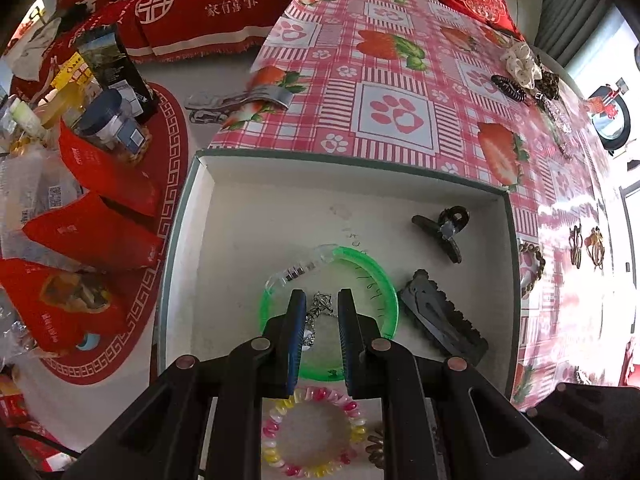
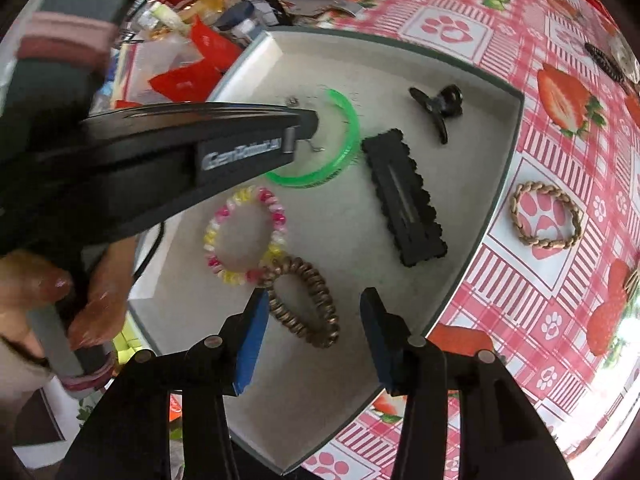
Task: Organize jewelry
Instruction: 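Carry the brown coil hair tie and silver pendant into the white tray and release both, then grasp the braided brown bracelet with the left gripper while the right gripper approaches the yellow hair tie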
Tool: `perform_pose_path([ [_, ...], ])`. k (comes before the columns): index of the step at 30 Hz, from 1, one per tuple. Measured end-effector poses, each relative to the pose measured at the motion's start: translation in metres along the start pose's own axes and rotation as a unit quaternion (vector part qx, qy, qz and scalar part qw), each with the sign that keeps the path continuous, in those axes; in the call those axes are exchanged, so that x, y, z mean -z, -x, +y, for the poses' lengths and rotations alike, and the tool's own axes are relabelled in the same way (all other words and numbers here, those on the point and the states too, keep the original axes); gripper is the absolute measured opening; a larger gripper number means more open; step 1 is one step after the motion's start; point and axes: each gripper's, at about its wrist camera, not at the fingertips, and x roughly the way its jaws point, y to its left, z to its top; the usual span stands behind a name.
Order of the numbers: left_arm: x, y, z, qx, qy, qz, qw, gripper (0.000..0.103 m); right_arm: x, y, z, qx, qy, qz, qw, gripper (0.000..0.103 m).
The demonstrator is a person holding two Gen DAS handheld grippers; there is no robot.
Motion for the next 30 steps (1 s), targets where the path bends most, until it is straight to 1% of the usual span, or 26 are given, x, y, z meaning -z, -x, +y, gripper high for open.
perform_pose_path([
  [6, 0.001, 0.008, -0.004, -0.009, -0.001, -0.007, 0.9999, 0.023, 0.009, 0.029, -0.002, -0.010, 0.012, -0.017, 1.000, 0.052],
  [7, 0.001, 0.009, -0.004, -0.009, 0.000, -0.008, 0.9999, 0.027, 0.011, 0.033, -0.003, -0.009, 0.011, -0.020, 1.000, 0.053],
  [8, 0.002, 0.011, -0.003, -0.010, 0.003, -0.008, 0.9999, 0.060, 0.014, 0.038, -0.005, -0.008, 0.009, -0.024, 1.000, 0.054],
  [9, 0.003, 0.014, -0.003, -0.014, 0.007, -0.012, 0.9998, 0.082, 0.015, 0.043, -0.008, -0.007, 0.006, -0.027, 1.000, 0.056],
  [10, 0.004, 0.020, -0.003, -0.021, 0.012, -0.025, 0.9994, 0.103, 0.017, 0.047, -0.011, -0.007, 0.001, -0.030, 1.000, 0.056],
  [11, 0.006, 0.024, -0.004, -0.025, 0.013, -0.034, 0.9990, 0.103, 0.022, 0.051, -0.015, -0.006, -0.003, -0.032, 0.999, 0.056],
  [14, 0.007, 0.029, -0.006, -0.027, 0.014, -0.028, 0.9991, 0.103, 0.034, 0.065, -0.027, -0.002, -0.020, -0.039, 0.999, 0.057],
  [17, 0.009, 0.036, -0.013, -0.036, 0.008, -0.034, 0.9987, 0.103, 0.043, 0.077, -0.045, 0.000, -0.048, -0.044, 0.998, 0.066],
  [20, 0.011, 0.046, -0.024, -0.039, 0.000, -0.044, 0.9983, 0.103, 0.049, 0.083, -0.062, 0.008, -0.072, -0.049, 0.996, 0.068],
  [22, 0.012, 0.050, -0.033, -0.036, -0.007, -0.044, 0.9984, 0.103, 0.057, 0.086, -0.072, 0.013, -0.088, -0.051, 0.995, 0.073],
  [23, 0.012, 0.052, -0.040, -0.033, -0.011, -0.044, 0.9984, 0.103, 0.059, 0.087, -0.079, 0.015, -0.097, -0.052, 0.994, 0.082],
  [28, 0.011, 0.058, -0.074, -0.029, -0.038, -0.037, 0.9982, 0.103, 0.078, 0.098, -0.115, 0.021, -0.154, -0.062, 0.986, 0.083],
  [29, 0.011, 0.059, -0.081, -0.028, -0.043, -0.038, 0.9980, 0.103, 0.081, 0.099, -0.121, 0.023, -0.162, -0.064, 0.984, 0.088],
  [30, 0.011, 0.060, -0.089, -0.026, -0.050, -0.038, 0.9977, 0.103, 0.084, 0.100, -0.128, 0.024, -0.173, -0.066, 0.982, 0.098],
])
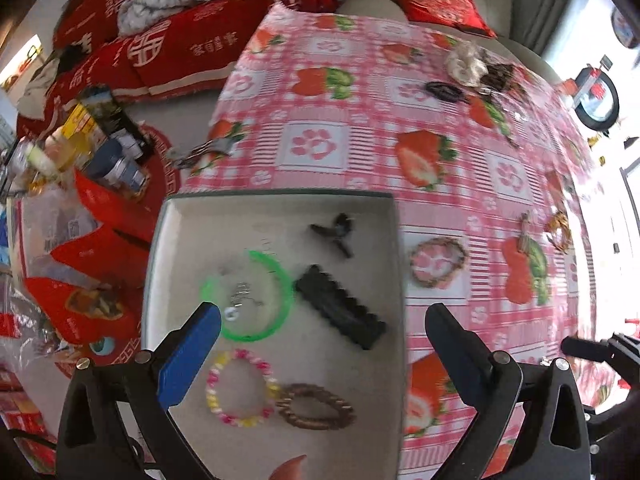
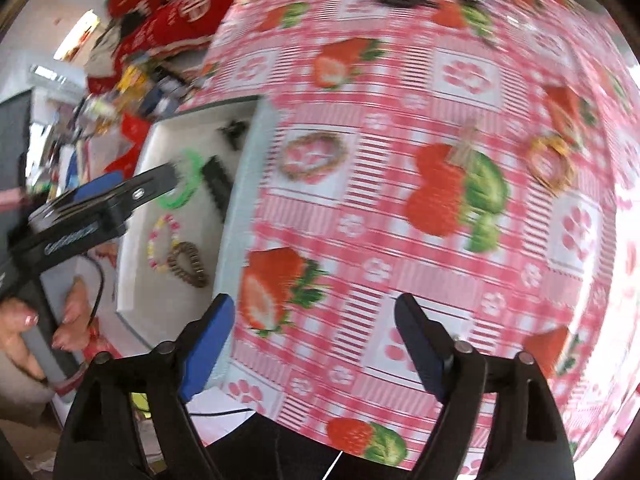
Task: Organize jewelry
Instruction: 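Grasp the braided brown bracelet with the left gripper while the right gripper approaches the yellow hair tie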
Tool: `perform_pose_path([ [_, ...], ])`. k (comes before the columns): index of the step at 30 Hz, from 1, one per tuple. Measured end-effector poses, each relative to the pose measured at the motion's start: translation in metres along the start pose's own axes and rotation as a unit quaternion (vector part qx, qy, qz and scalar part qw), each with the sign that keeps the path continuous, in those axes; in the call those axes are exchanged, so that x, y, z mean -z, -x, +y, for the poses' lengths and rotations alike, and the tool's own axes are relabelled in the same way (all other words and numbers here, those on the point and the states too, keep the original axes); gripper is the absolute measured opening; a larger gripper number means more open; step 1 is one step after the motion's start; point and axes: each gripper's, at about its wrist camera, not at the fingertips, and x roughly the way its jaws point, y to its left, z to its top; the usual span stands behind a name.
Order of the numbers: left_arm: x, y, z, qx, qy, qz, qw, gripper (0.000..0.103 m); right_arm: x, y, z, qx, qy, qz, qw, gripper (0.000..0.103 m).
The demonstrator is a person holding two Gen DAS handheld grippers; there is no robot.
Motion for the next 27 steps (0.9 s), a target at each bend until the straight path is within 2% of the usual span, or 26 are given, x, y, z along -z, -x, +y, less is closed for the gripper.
perform_pose_path([
  [1, 0.000, 0.001, -0.007, 0.004, -0.006, -0.001, 1.0000, 0.103, 0.001, 0.003, -0.011, 0.002, -0.015, -0.004, 1.000, 0.103],
  [12, -0.010, -0.002, -0.073, 0.007, -0.084, -0.001, 0.9964, 0.103, 0.003, 0.025, -0.092, 0.062, -0.088, -0.018, 0.994, 0.103],
  [19, -0.015, -0.015, -0.103, 0.025, -0.092, 0.016, 0.9953, 0.103, -0.010, 0.038, -0.141, 0.092, -0.131, -0.032, 0.987, 0.103],
  [22, -0.015, -0.022, -0.109, 0.040, -0.081, 0.028, 0.9955, 0.103, -0.015, 0.041, -0.152, 0.097, -0.132, -0.035, 0.986, 0.103],
  [27, -0.015, -0.037, -0.121, 0.034, -0.073, 0.033, 0.9962, 0.103, -0.023, 0.040, -0.164, 0.103, -0.125, -0.036, 0.986, 0.103],
])
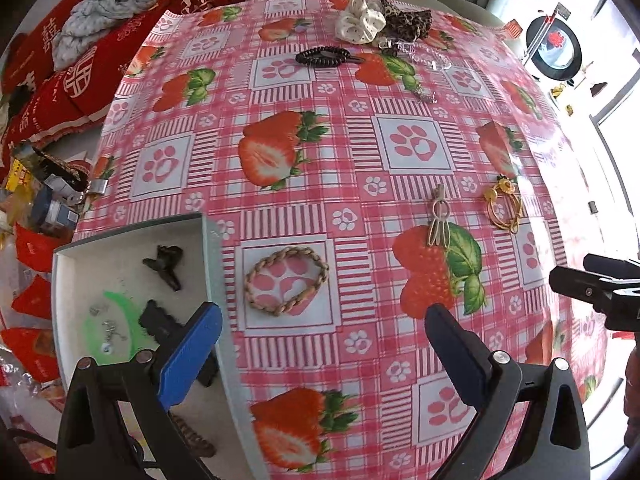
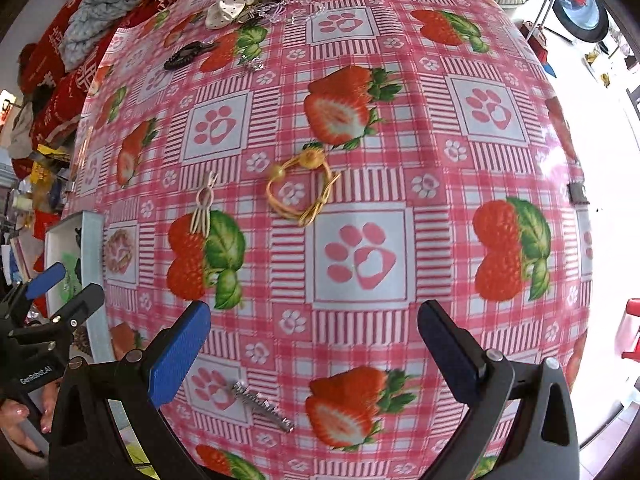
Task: Organize jewelry
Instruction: 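Grasp the braided brown bracelet with the left gripper while the right gripper approaches the yellow hair tie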
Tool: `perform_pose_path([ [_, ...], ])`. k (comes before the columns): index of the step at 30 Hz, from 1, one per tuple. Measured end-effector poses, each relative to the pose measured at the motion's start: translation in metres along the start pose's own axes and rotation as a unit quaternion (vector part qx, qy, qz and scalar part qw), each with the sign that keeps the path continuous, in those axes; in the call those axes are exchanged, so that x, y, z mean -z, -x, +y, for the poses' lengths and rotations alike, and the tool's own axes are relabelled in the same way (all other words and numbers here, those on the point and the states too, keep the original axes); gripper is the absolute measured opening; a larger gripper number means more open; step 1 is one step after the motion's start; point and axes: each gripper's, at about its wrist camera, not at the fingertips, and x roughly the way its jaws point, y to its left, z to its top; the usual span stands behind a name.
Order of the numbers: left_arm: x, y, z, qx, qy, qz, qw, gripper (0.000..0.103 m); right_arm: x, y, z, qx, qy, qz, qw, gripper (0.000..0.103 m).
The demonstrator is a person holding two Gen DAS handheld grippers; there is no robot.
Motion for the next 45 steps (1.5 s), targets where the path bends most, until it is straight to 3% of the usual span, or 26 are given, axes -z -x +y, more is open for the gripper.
perform_pose_path([
  [10, -0.010, -0.034, -0.013, -0.021, 0.005, 0.022, 0.9995, 0.103, -0.030, -0.011, -0.007, 0.010, 0.015, -0.009, 1.000, 0.103],
  [23, -0.014, -0.068, 0.001, -0.043, 0.034, 0.054, 0.9970, 0.103, -0.057, -0.041, 0.008, 0.033, 0.057, -0.008, 0.998, 0.103],
  [30, -0.015, -0.073, -0.006, -0.047, 0.033, 0.050, 0.9971, 0.103, -0.070, -0.059, 0.019, 0.057, 0.080, -0.010, 0.995, 0.103],
  [32, -0.017, -0.071, -0.014, -0.034, 0.034, 0.047, 0.9977, 0.093, -0.072, -0.066, 0.022, 0.068, 0.084, -0.007, 0.994, 0.103],
  [37, -0.018, -0.068, -0.024, -0.014, 0.033, 0.046, 0.9983, 0.079, -0.072, -0.069, 0.027, 0.085, 0.091, -0.019, 0.992, 0.094],
  [42, -0.020, -0.066, -0.033, -0.012, 0.029, 0.041, 0.9987, 0.066, -0.070, -0.063, 0.035, 0.083, 0.109, -0.030, 0.990, 0.073],
  [45, -0.021, -0.063, -0.030, -0.011, 0.036, 0.039, 0.9985, 0.047, -0.066, -0.060, 0.044, 0.084, 0.117, -0.032, 0.989, 0.067],
])
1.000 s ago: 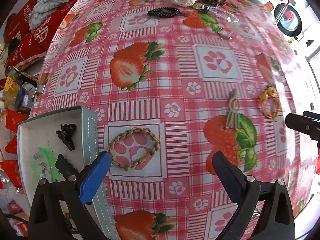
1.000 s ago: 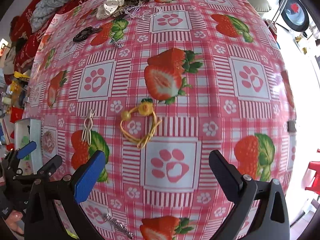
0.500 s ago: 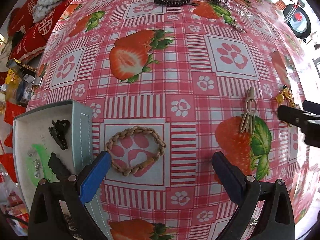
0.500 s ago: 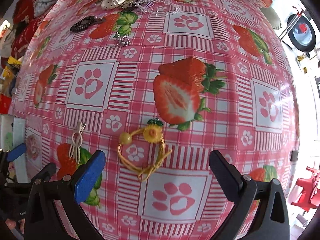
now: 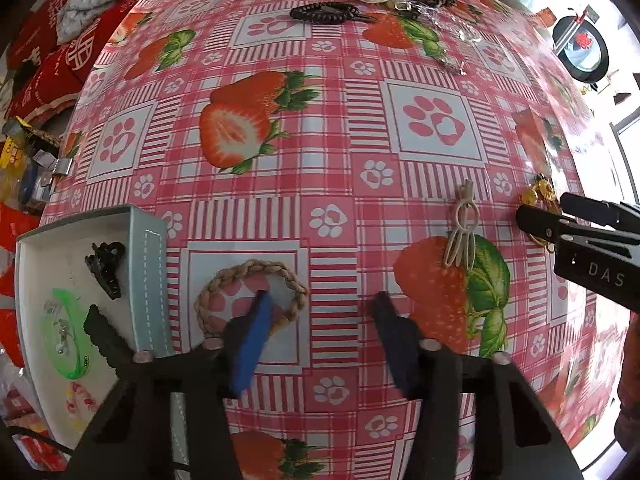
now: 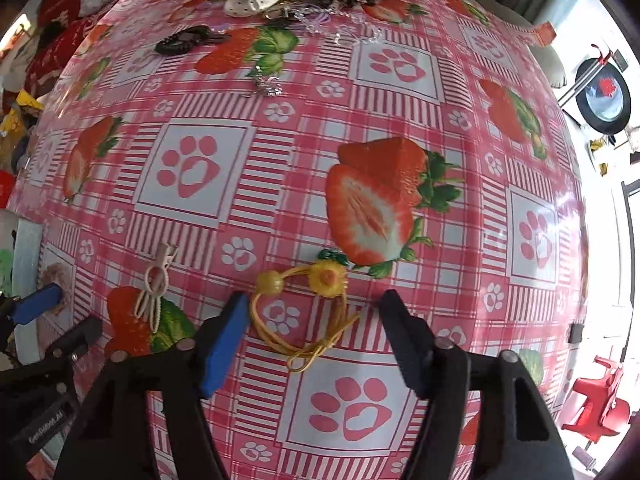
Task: Organize jewelry
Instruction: 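Grasp the braided brown bracelet with the left gripper while the right gripper approaches the yellow hair tie, then grasp the yellow beaded hair tie with the right gripper while the left gripper holds the braided bracelet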
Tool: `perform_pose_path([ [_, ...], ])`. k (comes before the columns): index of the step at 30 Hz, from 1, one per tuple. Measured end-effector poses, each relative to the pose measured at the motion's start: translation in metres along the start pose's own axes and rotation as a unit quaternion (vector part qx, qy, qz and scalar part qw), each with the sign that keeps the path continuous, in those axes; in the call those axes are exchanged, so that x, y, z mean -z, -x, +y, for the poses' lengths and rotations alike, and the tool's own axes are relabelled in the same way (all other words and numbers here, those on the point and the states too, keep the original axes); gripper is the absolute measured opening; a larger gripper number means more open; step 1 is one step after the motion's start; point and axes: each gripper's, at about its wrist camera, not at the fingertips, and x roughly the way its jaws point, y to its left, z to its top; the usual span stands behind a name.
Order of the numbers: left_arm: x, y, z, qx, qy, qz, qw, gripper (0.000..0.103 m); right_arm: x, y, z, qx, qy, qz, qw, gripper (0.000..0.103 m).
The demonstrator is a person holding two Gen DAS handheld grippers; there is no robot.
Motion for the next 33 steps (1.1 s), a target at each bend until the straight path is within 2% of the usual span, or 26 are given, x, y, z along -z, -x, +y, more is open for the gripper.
perform_pose_path([
  [1, -0.001, 0.001, 0.001, 0.000, 0.001, -0.001, 1.0000, 0.036, 0.000, 0.001, 0.001, 0.000, 0.000, -0.001, 1.000, 0.066],
  [4, -0.002, 0.002, 0.006, 0.007, 0.002, 0.000, 1.0000, 0.015, 0.001, 0.001, 0.004, -0.004, 0.000, -0.001, 1.000, 0.059],
  [7, -0.003, 0.002, 0.014, 0.025, 0.007, 0.001, 0.9997, 0.015, 0.001, 0.002, 0.007, -0.002, 0.002, -0.004, 1.000, 0.047],
  [9, -0.001, 0.006, 0.017, 0.040, 0.008, -0.002, 0.9991, 0.015, 0.001, 0.004, 0.010, -0.002, 0.004, -0.008, 1.000, 0.018],
  [11, 0.002, 0.012, 0.020, 0.049, 0.005, -0.006, 0.9988, 0.015, 0.001, 0.005, 0.012, -0.003, 0.001, -0.007, 1.000, 0.007],
  [14, 0.005, 0.021, 0.021, 0.058, 0.000, -0.012, 0.9982, 0.015, 0.005, 0.011, 0.007, -0.014, -0.018, -0.007, 1.000, 0.007],
  [22, 0.002, 0.042, 0.020, 0.074, -0.002, -0.022, 0.9970, 0.015, 0.019, 0.031, -0.015, -0.081, -0.066, -0.006, 0.995, 0.007],
  [28, 0.010, 0.061, 0.016, 0.080, -0.015, -0.030, 0.9962, 0.015, 0.030, 0.039, -0.028, -0.103, -0.098, 0.006, 0.990, 0.007],
  [33, 0.013, 0.072, 0.015, 0.086, -0.020, -0.032, 0.9955, 0.015, 0.039, 0.045, -0.031, -0.105, -0.111, 0.010, 0.988, 0.006],
])
